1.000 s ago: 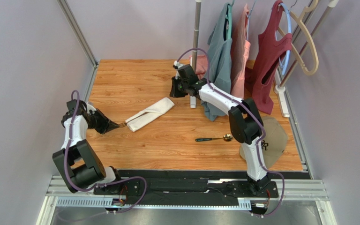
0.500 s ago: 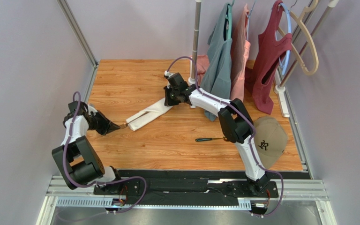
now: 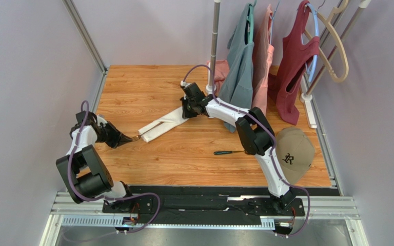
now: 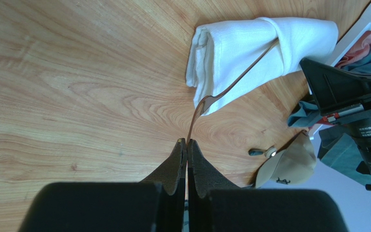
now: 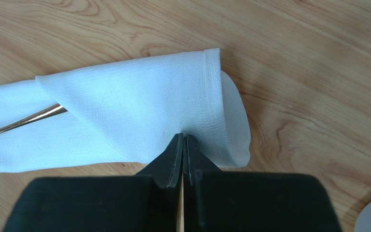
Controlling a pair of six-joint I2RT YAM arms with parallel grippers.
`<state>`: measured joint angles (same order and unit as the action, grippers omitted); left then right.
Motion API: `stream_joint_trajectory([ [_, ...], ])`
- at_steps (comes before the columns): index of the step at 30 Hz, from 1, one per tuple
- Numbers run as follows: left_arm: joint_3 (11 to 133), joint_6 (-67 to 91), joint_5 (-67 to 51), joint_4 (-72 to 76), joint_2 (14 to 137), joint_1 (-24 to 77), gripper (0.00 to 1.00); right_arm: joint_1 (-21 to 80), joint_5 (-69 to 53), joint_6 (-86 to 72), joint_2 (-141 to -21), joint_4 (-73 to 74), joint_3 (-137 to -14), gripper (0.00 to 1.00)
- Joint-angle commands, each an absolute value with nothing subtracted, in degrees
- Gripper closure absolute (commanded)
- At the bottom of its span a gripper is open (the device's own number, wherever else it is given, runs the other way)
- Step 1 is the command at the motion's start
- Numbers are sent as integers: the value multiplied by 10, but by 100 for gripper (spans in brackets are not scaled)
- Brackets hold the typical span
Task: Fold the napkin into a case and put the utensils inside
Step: Insert the fork into the folded napkin.
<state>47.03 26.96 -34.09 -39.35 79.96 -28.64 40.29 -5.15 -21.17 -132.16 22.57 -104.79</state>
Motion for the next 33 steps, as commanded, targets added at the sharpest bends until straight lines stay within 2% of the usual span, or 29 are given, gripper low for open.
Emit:
stream_joint_trajectory([
  [1,473,267,-349,-381,805,-288,100,402,-32,-204,-1331,216,-1048,100],
  [10,483,250,-347,-371,838,-262,100,389,-45,-190,-1347,217,-1048,100],
  [18,547,210,-294,-395,865,-223,100,380,-56,-153,-1358,217,-1049,100],
  [24,587,199,-301,-404,891,-190,100,379,-79,-120,-1369,230,-1067,100],
  [33,542,286,-331,-311,902,-157,100,380,-113,-118,-1378,230,-1072,100],
])
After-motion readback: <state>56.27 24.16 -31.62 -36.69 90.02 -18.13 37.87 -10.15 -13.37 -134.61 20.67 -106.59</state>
